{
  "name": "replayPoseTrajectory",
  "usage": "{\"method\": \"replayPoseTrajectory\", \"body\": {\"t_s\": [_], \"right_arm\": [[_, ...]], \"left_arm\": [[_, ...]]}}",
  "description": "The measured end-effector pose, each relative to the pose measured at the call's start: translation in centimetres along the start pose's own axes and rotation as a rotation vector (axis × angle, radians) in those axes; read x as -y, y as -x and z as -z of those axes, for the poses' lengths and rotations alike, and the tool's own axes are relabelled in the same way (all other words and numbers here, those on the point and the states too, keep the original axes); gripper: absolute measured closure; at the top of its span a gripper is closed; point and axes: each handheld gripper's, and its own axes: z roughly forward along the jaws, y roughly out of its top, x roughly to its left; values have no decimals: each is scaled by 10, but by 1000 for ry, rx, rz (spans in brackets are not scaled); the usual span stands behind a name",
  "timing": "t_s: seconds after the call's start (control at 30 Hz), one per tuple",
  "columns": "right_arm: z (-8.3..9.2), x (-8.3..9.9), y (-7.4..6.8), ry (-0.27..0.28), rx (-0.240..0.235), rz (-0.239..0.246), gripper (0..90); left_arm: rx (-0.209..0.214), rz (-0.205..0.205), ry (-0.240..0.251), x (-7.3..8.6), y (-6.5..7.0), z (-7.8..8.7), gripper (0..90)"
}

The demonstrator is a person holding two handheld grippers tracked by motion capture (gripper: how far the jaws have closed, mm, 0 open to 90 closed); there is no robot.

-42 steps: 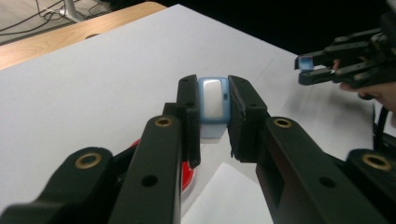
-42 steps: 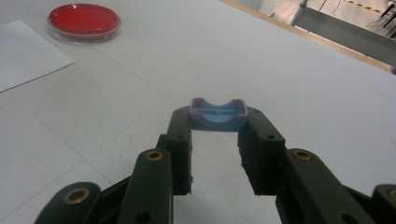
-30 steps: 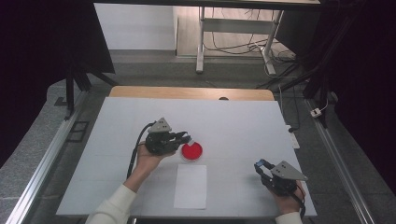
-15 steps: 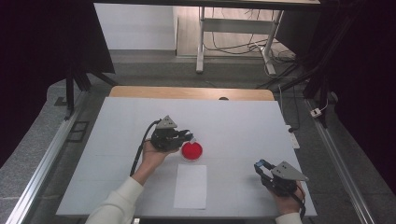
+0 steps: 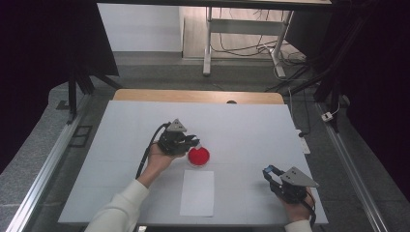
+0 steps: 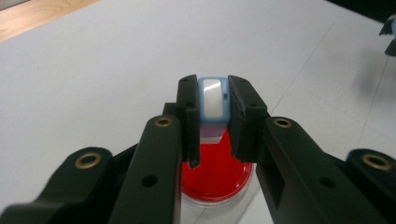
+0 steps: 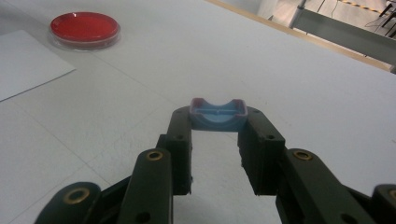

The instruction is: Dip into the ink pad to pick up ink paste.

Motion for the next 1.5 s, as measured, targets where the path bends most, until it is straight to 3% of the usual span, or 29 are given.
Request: {"method": "replayPoseTrajectory", "body": {"t_s": [0.4,0.73,1.5], "right_arm": [[-1,0,-4,-9,-9,20,652],[-2,1,-3,-10,-13,19,652],[-3,0,-4,-4,-17,25,652]], "left_arm": [[-15,-31,-69,4,3,-18,752],[-29,-49,-119,6,2,-22,753],[-36,-55,-159,7,0,-28,753]]}}
